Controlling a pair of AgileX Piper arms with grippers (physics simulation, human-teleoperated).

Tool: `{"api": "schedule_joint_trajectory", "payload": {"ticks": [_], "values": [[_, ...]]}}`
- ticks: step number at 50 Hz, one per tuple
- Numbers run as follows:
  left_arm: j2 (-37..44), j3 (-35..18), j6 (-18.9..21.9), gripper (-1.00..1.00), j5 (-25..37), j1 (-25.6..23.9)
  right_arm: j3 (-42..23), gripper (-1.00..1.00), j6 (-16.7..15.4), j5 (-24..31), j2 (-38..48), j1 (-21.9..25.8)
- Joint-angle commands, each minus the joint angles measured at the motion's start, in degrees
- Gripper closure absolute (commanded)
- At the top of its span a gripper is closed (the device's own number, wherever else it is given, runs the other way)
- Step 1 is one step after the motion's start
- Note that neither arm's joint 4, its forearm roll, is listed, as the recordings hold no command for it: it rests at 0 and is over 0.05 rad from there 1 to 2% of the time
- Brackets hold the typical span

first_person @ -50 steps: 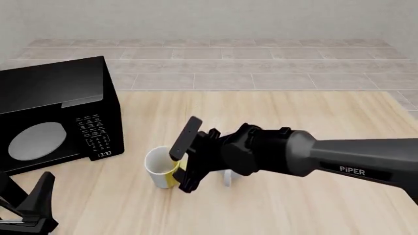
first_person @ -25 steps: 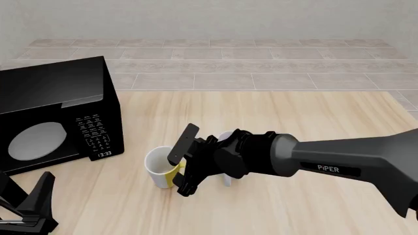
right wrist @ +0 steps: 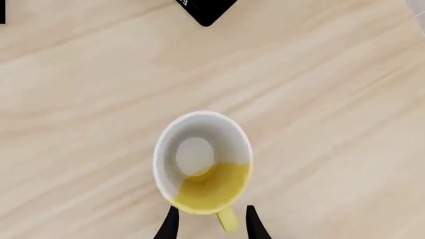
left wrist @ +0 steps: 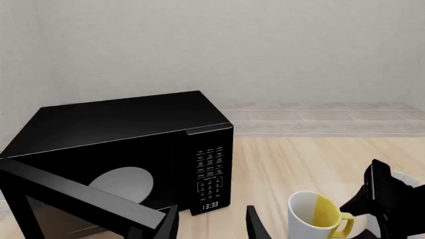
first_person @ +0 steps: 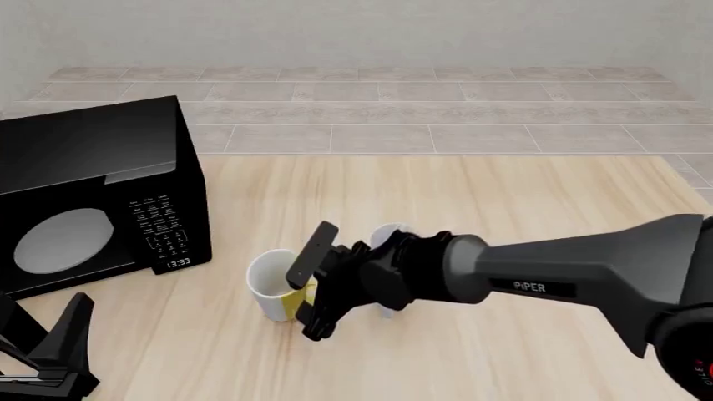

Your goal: Put the yellow and white mug to the front of the white mug.

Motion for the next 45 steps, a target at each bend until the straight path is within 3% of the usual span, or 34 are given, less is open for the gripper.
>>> {"api": "schedule_joint_trajectory", "payload": {"ticks": [1,4,5,45], "values": [[0.0,0.0,0.0,-1.00,0.0,0.0,0.1,-1.00,0.8,-0.7,1.5,0.0],[0.0,0.0,0.0,-1.00,0.0,0.0,0.4,-1.00,0.5,-1.0,1.6,0.0],[0.0,0.0,0.0,-1.00,0.0,0.0,0.5,1.00,0.5,-1.0,1.4,0.1],[0.0,0.0,0.0,-1.00,0.0,0.0,-3.0,1.00,-4.0,2.8,-7.9,-2.7]]}}
